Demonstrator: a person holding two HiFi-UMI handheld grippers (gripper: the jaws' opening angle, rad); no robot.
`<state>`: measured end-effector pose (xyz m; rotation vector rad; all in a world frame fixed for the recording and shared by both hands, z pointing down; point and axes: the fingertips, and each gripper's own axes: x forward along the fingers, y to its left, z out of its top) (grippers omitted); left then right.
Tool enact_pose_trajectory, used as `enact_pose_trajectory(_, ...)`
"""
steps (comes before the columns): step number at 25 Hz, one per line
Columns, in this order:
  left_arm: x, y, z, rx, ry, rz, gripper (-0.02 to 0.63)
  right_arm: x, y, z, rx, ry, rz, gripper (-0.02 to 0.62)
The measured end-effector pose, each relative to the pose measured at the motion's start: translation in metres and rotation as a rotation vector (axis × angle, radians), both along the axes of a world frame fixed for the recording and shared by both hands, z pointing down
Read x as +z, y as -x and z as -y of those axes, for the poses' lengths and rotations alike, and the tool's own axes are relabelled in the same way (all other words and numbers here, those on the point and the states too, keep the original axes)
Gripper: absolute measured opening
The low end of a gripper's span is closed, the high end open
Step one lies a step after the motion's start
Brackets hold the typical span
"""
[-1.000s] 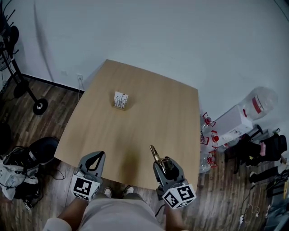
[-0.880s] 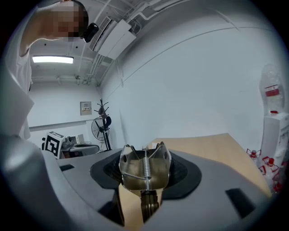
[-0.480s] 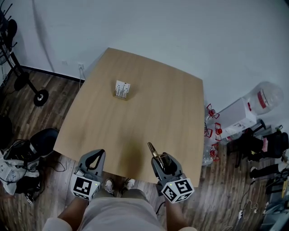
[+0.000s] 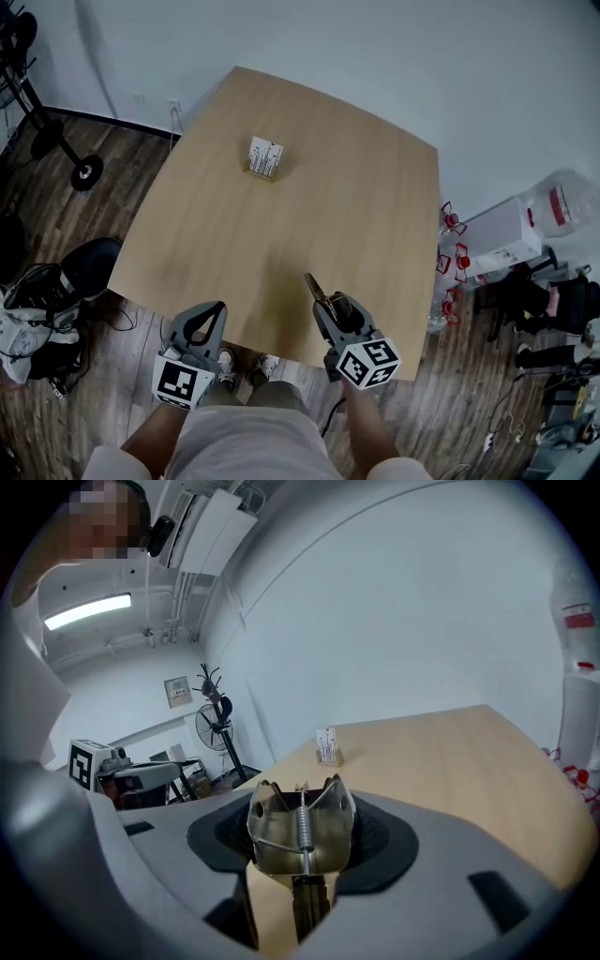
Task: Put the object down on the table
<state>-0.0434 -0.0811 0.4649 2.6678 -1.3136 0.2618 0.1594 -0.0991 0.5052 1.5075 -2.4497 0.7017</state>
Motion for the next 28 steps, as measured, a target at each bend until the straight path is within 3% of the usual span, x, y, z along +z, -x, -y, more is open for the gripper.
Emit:
enact_pose_trajectory(9,0.02,0.006,0.004,-0.035,0.035,0.027,0.006,0.052,0.003,0.039,-0.063,0.072,-0.003,0.213)
enact_pose_trajectory(28,0.039,-0.017,0.034,-0.082,0.042,0.043,0.006,0.142,0.013,0.091,-0.241,0.204,0.012,0.213)
